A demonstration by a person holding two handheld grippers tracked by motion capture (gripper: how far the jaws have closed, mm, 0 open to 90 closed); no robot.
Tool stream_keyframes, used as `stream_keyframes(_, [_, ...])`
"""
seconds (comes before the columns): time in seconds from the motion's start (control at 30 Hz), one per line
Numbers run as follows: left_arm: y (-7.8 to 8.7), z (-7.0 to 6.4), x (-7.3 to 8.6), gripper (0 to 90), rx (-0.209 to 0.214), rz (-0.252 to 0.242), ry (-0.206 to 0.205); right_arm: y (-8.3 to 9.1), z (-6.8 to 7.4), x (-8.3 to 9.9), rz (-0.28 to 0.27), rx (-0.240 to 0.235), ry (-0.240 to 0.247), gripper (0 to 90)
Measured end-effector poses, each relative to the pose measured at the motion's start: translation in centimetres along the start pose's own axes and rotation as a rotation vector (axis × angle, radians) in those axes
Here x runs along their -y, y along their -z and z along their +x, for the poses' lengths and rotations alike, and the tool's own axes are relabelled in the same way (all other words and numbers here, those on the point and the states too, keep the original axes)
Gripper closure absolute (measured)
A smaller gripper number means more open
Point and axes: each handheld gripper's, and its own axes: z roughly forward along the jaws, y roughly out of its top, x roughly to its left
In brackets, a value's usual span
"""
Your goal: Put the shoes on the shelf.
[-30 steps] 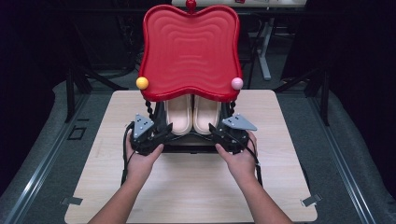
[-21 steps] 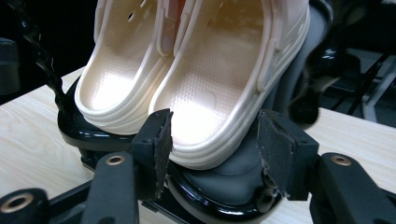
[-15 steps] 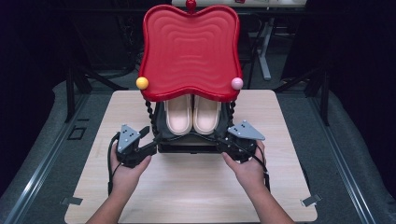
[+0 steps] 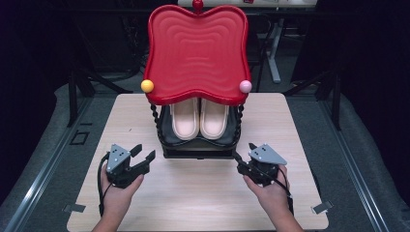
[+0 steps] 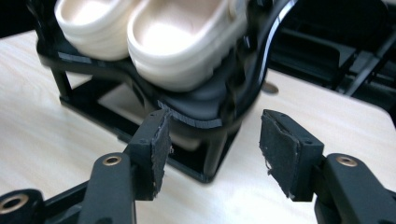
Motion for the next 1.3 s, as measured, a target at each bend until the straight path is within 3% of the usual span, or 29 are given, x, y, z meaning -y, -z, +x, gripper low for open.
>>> stream_keyframes(0.27, [1.0, 0.6, 2.7, 44.4, -0.010, 0.075, -0.022, 0.9, -1.1, 3.6, 0.060, 0.015, -0.028, 41.7])
stream_keyframes(0.47, [1.5, 1.3, 4.5, 43.9, -0.016, 0.099, 0.000, 1.4, -1.3, 5.1, 0.079, 0.015, -0.042, 41.8])
stream_keyframes(0.77, [0.4, 1.9, 6.6, 43.6, -0.025, 0.140, -0.033, 0.8, -1.2, 7.3, 0.095, 0.010, -0.046, 42.8])
stream_keyframes(0.83, [0.1, 2.0, 7.0, 43.6, -0.019, 0.149, -0.022, 0.6, -1.3, 7.7, 0.100, -0.004, -0.052, 43.0])
stream_keyframes(1.13, [-0.7, 1.8, 7.7, 43.6, 0.000, 0.179, -0.017, -0.3, -0.8, 8.5, 0.118, -0.043, -0.066, 44.3])
stream_keyframes(1.3, [-0.6, 1.6, 7.7, 43.6, 0.008, 0.165, -0.020, -0.4, -0.4, 8.6, 0.117, -0.070, -0.082, 44.3])
